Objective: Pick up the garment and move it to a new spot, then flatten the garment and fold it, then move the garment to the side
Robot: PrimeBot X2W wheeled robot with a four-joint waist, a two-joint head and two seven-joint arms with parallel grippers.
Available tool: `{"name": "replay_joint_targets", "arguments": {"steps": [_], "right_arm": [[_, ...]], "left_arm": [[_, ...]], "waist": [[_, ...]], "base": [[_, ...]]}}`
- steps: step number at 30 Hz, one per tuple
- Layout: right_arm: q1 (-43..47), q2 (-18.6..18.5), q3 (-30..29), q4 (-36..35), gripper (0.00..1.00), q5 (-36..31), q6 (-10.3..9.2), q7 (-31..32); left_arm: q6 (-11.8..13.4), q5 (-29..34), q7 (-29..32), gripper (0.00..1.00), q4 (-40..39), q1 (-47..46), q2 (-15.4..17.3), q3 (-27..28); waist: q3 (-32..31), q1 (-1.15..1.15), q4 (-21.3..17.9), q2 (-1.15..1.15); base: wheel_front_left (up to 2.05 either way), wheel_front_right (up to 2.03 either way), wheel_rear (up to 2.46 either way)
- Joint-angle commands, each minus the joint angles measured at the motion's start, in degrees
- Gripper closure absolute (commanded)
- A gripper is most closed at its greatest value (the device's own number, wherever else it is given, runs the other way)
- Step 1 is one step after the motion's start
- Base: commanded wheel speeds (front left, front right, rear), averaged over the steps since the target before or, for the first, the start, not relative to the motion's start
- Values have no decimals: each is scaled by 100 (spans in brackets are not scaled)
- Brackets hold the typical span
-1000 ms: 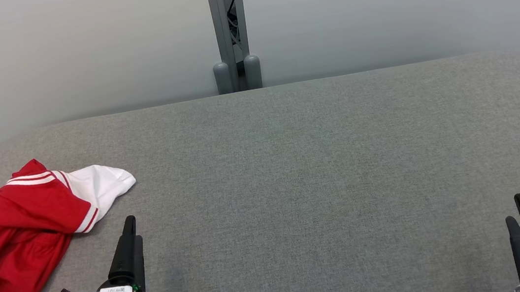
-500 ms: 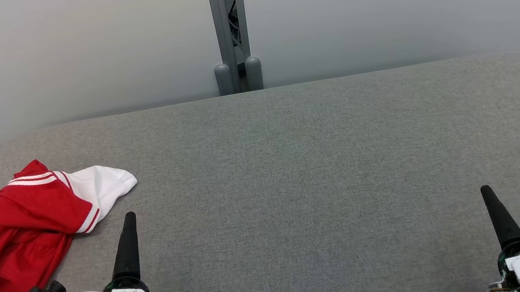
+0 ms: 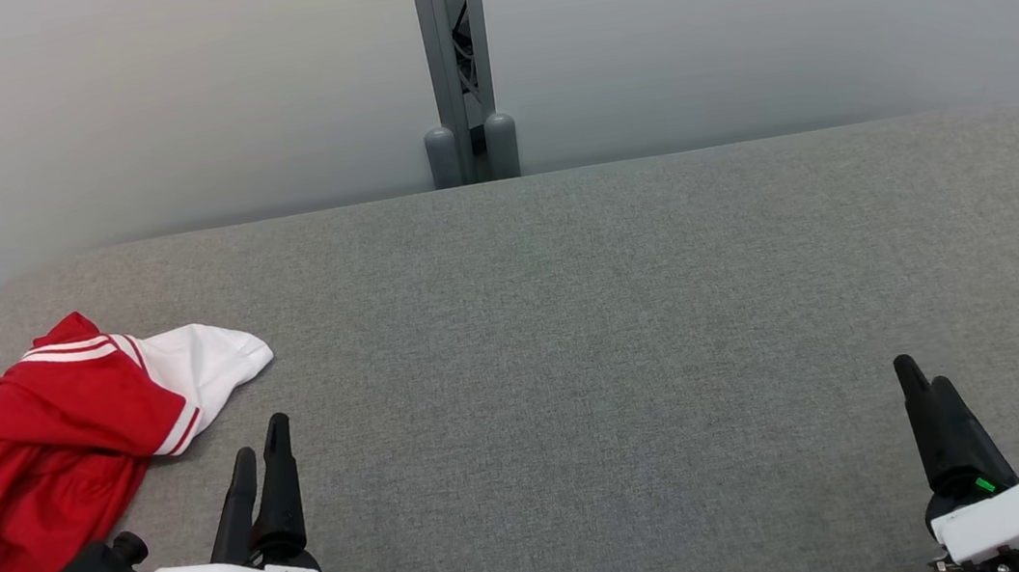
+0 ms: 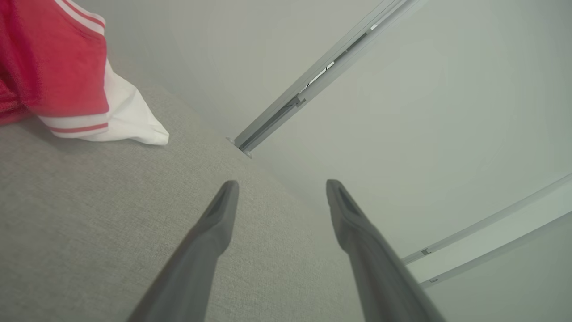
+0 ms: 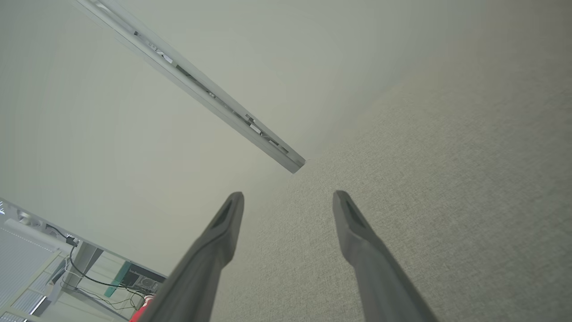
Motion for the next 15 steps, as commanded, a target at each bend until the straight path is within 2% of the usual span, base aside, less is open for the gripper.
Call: {"name": "replay_joint_targets", "arguments": {"steps": [1,15], "right_arm": [[-110,-63,102,-73,0,-286,5,-88],[-105,-85,183,-149,0,-1146,7,-348]], "left_arm": [[44,256,-59,0,-146,-33,24,-10],[153,1230,-275,0,-385,152,34,-16]], "waist": [[0,0,4,0],[-51,0,-6,0]], "base": [[0,0,0],[0,0,0]]}}
